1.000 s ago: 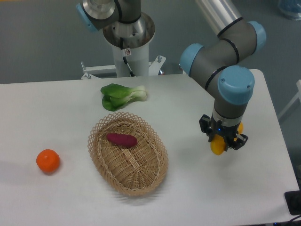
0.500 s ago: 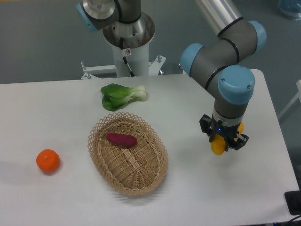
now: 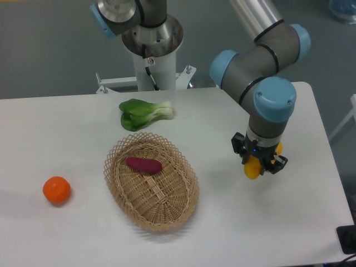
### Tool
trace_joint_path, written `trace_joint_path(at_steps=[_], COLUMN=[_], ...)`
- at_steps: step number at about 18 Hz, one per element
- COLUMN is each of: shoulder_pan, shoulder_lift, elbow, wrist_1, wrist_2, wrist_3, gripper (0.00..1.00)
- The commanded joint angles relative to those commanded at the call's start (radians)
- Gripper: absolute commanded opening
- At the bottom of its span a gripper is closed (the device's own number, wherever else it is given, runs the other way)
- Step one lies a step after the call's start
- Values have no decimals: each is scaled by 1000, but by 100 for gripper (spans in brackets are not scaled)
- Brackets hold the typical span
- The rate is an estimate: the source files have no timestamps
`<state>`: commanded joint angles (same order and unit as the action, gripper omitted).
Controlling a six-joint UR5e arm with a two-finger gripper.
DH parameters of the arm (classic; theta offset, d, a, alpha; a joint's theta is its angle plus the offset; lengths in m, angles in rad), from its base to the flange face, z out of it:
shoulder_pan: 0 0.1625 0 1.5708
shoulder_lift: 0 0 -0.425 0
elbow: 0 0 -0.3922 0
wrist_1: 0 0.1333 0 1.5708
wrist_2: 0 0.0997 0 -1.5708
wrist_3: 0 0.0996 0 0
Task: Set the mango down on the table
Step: 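Move the held yellow mango toward the bok choy and lower it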
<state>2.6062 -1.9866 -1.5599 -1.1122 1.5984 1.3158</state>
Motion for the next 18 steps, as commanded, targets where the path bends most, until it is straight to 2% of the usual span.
trace_joint_path(at_steps=[2,6,8,18], shoulder_pan=[18,44,49,49], shoulder_lift=[18,78,91,152], elbow=[-58,-242,-304,-434], wrist_1=[23,199,271,279], wrist_2=[-2,-5,-6,-3], wrist_3=[66,174,193,310], gripper=[35,35,34,33])
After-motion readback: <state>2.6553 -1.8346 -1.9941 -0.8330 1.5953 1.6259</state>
